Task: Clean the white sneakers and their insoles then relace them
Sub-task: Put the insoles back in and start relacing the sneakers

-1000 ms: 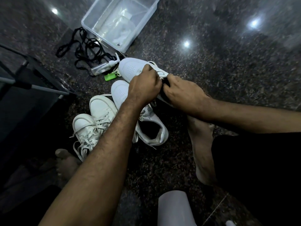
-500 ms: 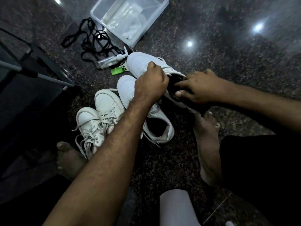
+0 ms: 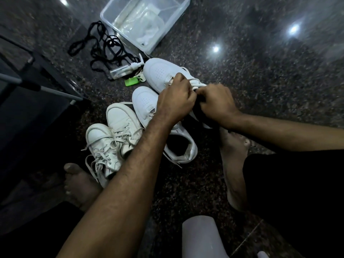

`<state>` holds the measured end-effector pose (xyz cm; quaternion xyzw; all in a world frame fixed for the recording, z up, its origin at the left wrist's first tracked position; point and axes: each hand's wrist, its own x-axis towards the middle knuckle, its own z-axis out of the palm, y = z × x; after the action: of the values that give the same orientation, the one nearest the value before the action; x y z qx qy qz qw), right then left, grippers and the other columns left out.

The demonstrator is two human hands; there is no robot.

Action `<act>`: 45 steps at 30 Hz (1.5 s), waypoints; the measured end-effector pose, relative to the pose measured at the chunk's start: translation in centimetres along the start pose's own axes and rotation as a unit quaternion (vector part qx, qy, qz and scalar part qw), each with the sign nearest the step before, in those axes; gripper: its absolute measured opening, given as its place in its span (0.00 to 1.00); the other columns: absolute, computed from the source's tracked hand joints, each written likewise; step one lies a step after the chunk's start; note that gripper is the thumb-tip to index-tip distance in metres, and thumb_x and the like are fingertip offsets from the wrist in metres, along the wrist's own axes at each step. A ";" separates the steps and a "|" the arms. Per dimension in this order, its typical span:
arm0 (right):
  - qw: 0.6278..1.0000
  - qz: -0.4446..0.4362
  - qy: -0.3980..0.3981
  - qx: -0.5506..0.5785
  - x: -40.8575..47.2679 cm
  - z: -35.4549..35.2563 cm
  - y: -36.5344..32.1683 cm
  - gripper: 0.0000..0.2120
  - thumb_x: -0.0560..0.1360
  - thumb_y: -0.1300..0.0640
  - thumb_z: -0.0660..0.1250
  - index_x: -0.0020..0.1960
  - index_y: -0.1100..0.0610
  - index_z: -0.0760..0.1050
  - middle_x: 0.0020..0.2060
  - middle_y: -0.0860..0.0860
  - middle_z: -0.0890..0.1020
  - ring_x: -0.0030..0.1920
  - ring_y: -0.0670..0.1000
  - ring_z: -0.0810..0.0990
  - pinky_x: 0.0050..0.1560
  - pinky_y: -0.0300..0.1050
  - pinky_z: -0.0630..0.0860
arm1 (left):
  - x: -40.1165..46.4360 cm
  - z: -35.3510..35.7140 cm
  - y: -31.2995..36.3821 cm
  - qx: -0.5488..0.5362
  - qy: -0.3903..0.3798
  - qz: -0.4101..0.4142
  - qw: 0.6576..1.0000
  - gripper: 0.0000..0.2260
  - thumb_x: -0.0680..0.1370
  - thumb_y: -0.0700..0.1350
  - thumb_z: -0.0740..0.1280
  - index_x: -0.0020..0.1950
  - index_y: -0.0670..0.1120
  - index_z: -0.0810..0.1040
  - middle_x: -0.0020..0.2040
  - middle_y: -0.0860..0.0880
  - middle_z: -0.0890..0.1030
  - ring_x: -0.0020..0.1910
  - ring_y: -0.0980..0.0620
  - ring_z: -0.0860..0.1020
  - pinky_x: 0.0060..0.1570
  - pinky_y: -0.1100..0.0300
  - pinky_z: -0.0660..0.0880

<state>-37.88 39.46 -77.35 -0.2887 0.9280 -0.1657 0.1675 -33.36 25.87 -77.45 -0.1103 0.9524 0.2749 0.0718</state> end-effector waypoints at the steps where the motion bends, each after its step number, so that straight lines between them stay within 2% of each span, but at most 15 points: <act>1: 1.000 0.007 0.000 -0.013 0.3 0.3 -0.2 0.10 0.71 0.58 0.64 0.48 0.53 0.83 0.42 0.60 0.83 0.46 0.66 0.80 0.40 0.52 0.73 | 0.0 0.0 -0.2 -0.009 -0.005 -0.009 1.000 0.11 0.79 0.48 0.60 0.50 0.42 0.75 0.55 0.45 0.73 0.49 0.41 0.77 0.45 0.45 0.73; 5: 0.997 0.005 -0.005 -0.075 0.9 1.0 0.0 0.10 0.73 0.56 0.64 0.50 0.50 0.82 0.41 0.58 0.83 0.45 0.64 0.81 0.38 0.49 0.70 | -0.3 0.1 -0.4 0.014 -0.021 -0.007 1.000 0.11 0.80 0.49 0.58 0.51 0.42 0.74 0.56 0.45 0.71 0.49 0.41 0.77 0.43 0.45 0.73; 8: 0.996 -0.035 -0.068 -0.042 1.2 -0.1 0.3 0.10 0.73 0.59 0.65 0.51 0.51 0.82 0.43 0.59 0.83 0.46 0.64 0.81 0.39 0.50 0.72 | -0.2 -0.1 -0.3 0.058 -0.039 -0.015 0.997 0.12 0.82 0.50 0.57 0.55 0.42 0.72 0.59 0.45 0.70 0.49 0.41 0.77 0.40 0.48 0.70; 11: 0.978 -0.102 -0.177 -0.047 0.8 -2.1 1.3 0.15 0.77 0.55 0.67 0.63 0.52 0.78 0.52 0.57 0.84 0.52 0.62 0.81 0.48 0.49 0.74 | -0.1 0.2 -0.5 0.061 -0.030 -0.034 0.997 0.13 0.82 0.50 0.57 0.56 0.42 0.73 0.60 0.45 0.70 0.49 0.41 0.77 0.41 0.47 0.73; 13: 0.970 -0.109 -0.202 -0.086 0.0 -3.2 1.7 0.20 0.77 0.53 0.69 0.68 0.47 0.74 0.56 0.53 0.83 0.55 0.59 0.81 0.52 0.48 0.73 | -0.3 0.7 -0.4 0.051 -0.002 -0.039 0.998 0.12 0.81 0.50 0.58 0.54 0.42 0.73 0.59 0.45 0.70 0.47 0.41 0.77 0.40 0.47 0.73; 15: 0.981 -0.078 -0.171 -0.058 -0.7 -3.5 2.2 0.21 0.75 0.54 0.70 0.67 0.43 0.76 0.57 0.50 0.84 0.57 0.56 0.81 0.55 0.48 0.74 | -0.5 1.2 -0.3 0.047 0.013 -0.036 0.998 0.12 0.81 0.49 0.59 0.54 0.41 0.74 0.59 0.44 0.70 0.46 0.41 0.77 0.38 0.49 0.71; 18: 0.993 -0.022 -0.111 0.028 -0.5 -2.3 2.1 0.21 0.71 0.59 0.71 0.60 0.41 0.80 0.53 0.50 0.85 0.54 0.55 0.82 0.49 0.45 0.76 | -0.5 1.1 -0.1 0.057 0.005 -0.019 0.998 0.11 0.80 0.48 0.59 0.53 0.40 0.74 0.58 0.43 0.71 0.47 0.41 0.76 0.38 0.50 0.67; 22: 0.997 -0.004 -0.046 -0.064 0.0 -1.0 1.5 0.25 0.69 0.60 0.67 0.60 0.37 0.78 0.48 0.53 0.84 0.51 0.61 0.82 0.42 0.48 0.73 | -0.3 0.6 0.1 0.085 -0.015 0.017 0.996 0.11 0.80 0.47 0.59 0.53 0.40 0.73 0.57 0.43 0.71 0.46 0.40 0.77 0.38 0.49 0.66; 27: 0.975 -0.064 -0.072 -0.200 0.2 -1.7 0.7 0.12 0.78 0.54 0.63 0.59 0.49 0.79 0.46 0.55 0.83 0.48 0.60 0.83 0.39 0.47 0.71 | -1.4 1.1 -0.1 0.063 0.018 -0.030 0.997 0.11 0.81 0.50 0.59 0.54 0.43 0.73 0.58 0.46 0.70 0.46 0.42 0.77 0.39 0.44 0.75; 30: 0.957 -0.106 -0.112 -0.245 -0.3 -2.3 -0.2 0.11 0.80 0.57 0.60 0.54 0.59 0.79 0.49 0.57 0.82 0.49 0.61 0.82 0.38 0.49 0.68 | -1.5 1.6 0.4 0.072 0.017 -0.038 0.997 0.11 0.82 0.49 0.59 0.57 0.42 0.72 0.61 0.44 0.68 0.47 0.40 0.77 0.36 0.47 0.69; 33: 0.949 -0.179 -0.105 -0.237 -1.6 -2.5 -0.1 0.08 0.75 0.62 0.62 0.45 0.63 0.79 0.44 0.59 0.80 0.47 0.62 0.79 0.38 0.53 0.69 | -1.2 1.7 0.3 0.066 0.015 -0.044 0.997 0.11 0.81 0.49 0.60 0.57 0.42 0.73 0.62 0.43 0.69 0.48 0.40 0.77 0.36 0.48 0.67; 36: 0.937 -0.151 -0.202 -0.241 -1.4 -2.3 0.4 0.08 0.75 0.63 0.60 0.47 0.63 0.78 0.45 0.59 0.81 0.48 0.62 0.81 0.46 0.56 0.78 | -0.8 1.6 0.0 0.050 0.015 -0.055 0.997 0.11 0.80 0.49 0.61 0.55 0.43 0.73 0.61 0.45 0.69 0.47 0.40 0.77 0.38 0.47 0.72; 39: 0.919 -0.142 -0.259 -0.261 -0.3 -1.4 0.2 0.11 0.79 0.62 0.57 0.53 0.62 0.78 0.51 0.58 0.81 0.52 0.61 0.81 0.50 0.54 0.79 | -0.5 1.6 -0.2 0.029 0.013 -0.065 0.997 0.10 0.80 0.51 0.62 0.54 0.44 0.74 0.59 0.47 0.70 0.45 0.42 0.77 0.41 0.45 0.75; 42: 0.915 -0.105 -0.288 -0.261 1.0 -0.6 -0.6 0.14 0.81 0.59 0.57 0.60 0.63 0.77 0.55 0.57 0.81 0.56 0.60 0.81 0.50 0.49 0.76 | -0.4 1.5 -0.7 -0.002 0.014 -0.064 0.998 0.09 0.80 0.51 0.63 0.52 0.46 0.75 0.57 0.49 0.71 0.45 0.44 0.77 0.40 0.48 0.75; 45: 0.917 -0.083 -0.335 -0.200 2.0 -2.1 -0.6 0.14 0.81 0.57 0.57 0.60 0.62 0.77 0.58 0.60 0.80 0.58 0.60 0.79 0.52 0.49 0.72 | -0.4 1.4 -1.0 -0.019 0.017 -0.071 0.997 0.08 0.80 0.52 0.63 0.51 0.48 0.75 0.56 0.49 0.72 0.45 0.44 0.77 0.42 0.47 0.76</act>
<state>-40.00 38.20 -75.68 -0.4305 0.8040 0.1162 0.3934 -32.60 25.88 -79.08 -0.1834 0.9380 0.2850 0.0724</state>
